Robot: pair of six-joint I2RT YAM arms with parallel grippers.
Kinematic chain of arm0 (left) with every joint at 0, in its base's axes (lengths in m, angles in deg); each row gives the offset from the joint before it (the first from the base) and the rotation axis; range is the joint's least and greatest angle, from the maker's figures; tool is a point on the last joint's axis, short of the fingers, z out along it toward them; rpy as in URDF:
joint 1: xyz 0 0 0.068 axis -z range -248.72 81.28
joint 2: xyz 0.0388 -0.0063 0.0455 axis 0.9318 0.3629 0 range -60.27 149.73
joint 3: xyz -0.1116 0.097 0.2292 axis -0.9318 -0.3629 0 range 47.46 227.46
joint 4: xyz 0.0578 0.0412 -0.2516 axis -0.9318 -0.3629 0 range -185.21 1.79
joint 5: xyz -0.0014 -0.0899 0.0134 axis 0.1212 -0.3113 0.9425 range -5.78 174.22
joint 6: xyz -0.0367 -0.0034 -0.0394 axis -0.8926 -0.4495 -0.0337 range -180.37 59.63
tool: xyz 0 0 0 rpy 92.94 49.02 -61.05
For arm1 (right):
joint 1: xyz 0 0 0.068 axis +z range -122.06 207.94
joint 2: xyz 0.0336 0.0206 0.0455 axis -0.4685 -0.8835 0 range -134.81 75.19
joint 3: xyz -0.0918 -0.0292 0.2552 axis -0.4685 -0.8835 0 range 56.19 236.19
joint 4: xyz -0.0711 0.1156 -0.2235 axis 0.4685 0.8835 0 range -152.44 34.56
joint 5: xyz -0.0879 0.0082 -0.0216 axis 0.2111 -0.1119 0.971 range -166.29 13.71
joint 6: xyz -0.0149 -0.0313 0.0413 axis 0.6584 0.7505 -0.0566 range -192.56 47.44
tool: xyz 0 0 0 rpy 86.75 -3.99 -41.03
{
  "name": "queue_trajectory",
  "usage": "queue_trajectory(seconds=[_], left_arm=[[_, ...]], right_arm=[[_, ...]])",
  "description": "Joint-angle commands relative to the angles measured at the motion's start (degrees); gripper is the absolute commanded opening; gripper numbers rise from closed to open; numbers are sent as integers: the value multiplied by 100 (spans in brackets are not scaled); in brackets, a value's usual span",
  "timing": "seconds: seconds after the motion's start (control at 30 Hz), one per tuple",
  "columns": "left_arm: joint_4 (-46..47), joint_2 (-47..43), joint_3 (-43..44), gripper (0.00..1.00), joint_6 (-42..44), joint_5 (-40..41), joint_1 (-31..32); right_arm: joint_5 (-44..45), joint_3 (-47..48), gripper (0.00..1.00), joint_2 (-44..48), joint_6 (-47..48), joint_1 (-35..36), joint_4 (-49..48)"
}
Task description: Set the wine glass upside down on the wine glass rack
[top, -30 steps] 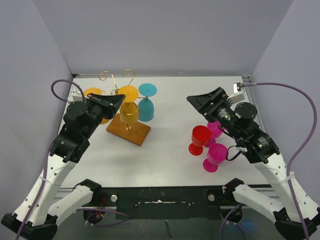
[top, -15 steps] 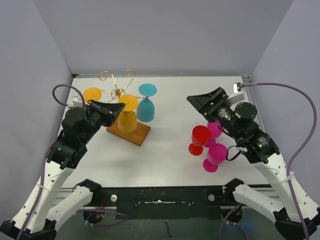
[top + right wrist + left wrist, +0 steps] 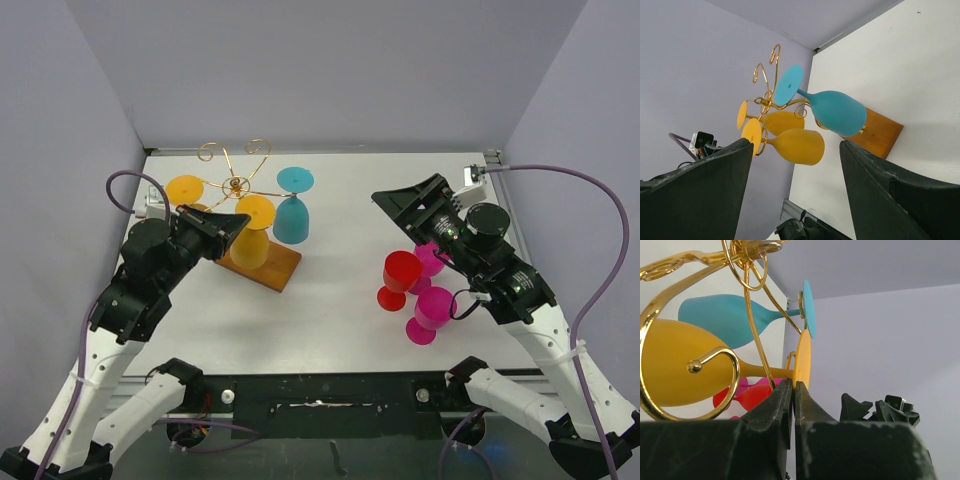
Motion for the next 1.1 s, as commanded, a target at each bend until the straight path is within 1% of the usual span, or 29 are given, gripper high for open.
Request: queue_trajectory(seconds=[0.0,0.1,0.37,0.53,0.8,1.07], left_arm=[[44,-173,140,0,154,-53,-17],[6,-258,114,0,144,-2,-15],[106,-240,115,0,298,-247,-20],[275,-16,151,0,431,-639,-16],[396,274,326,0,608,-788,-15],[243,466,528,19,841,-951,-21]], right_arm=[[18,-2,71,-18,-47,-30,-290],[4,15,71,-43,-49,-30,-289],[10,5,71,-62,-79,-31,-282],[33,3,71,-62,-82,-30,-260],[128,-46,71,28,-110,-30,-233],[155,-46,71,46,-98,-30,-222]])
